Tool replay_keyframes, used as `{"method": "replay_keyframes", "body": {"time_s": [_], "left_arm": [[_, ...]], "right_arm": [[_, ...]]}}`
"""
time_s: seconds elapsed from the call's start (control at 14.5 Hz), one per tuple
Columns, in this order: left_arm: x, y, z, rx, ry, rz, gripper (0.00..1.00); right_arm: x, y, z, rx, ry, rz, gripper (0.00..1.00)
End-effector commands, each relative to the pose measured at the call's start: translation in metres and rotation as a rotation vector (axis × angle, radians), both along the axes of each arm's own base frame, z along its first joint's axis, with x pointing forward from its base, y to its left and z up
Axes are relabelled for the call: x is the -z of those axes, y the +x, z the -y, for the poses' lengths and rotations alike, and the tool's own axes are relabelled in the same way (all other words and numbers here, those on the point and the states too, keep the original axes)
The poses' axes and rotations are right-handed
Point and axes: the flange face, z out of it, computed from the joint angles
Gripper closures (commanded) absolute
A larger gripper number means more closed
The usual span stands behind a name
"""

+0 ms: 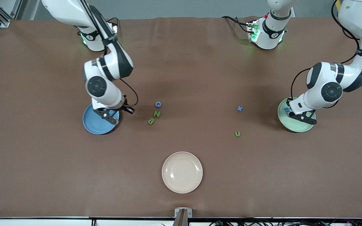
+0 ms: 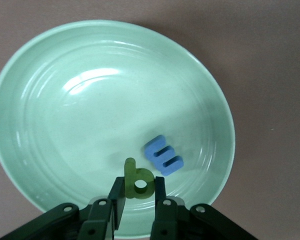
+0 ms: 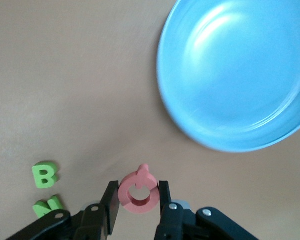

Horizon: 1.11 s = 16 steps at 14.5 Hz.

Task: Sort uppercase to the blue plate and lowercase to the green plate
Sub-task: 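Place the pink letter on the blue plate with the right gripper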

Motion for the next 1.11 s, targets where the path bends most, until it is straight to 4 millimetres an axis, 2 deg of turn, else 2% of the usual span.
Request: {"method": "replay_keyframes", "body": {"time_s": [0.0,0.14,0.35,0.55,0.76,0.83,0.9,0.97,1.04], "left_arm": [[0.002,-0.002,-0.008,0.020,0.006,0.008,0.89],[0.008,-0.004,-0.015,0.047,0.025,0.001,0.88],[0.011,-0.005,-0.016,0.052,0.025,-0.005,0.88],[0.016,-0.007,-0.014,0.052,0.020,-0.013,0.86],[0.019,-0.007,-0.014,0.049,0.014,-0.020,0.84],[0.020,-0.007,-0.015,0.049,0.014,-0.021,0.81],[0.019,-0.007,-0.021,0.041,0.014,-0.019,0.69],[0.018,-0.007,-0.021,0.041,0.016,-0.016,0.61],[0.016,-0.006,-0.021,0.042,0.017,-0.014,0.35]], "right_arm": [[-0.002,-0.006,0.048,-0.067,-0.019,-0.009,0.97],[0.002,0.000,0.078,-0.098,-0.026,-0.012,0.97],[0.010,0.007,0.113,-0.126,-0.013,-0.013,0.96],[0.039,-0.004,0.129,-0.133,-0.012,0.026,0.95],[0.069,-0.009,0.131,-0.133,-0.020,0.045,0.93],[0.077,-0.010,0.132,-0.133,-0.024,0.037,0.93],[0.081,-0.011,0.131,-0.135,-0.026,0.032,0.89],[0.081,-0.011,0.132,-0.133,-0.026,0.028,0.73],[0.081,-0.011,0.132,-0.133,-0.026,0.028,0.30]]}}
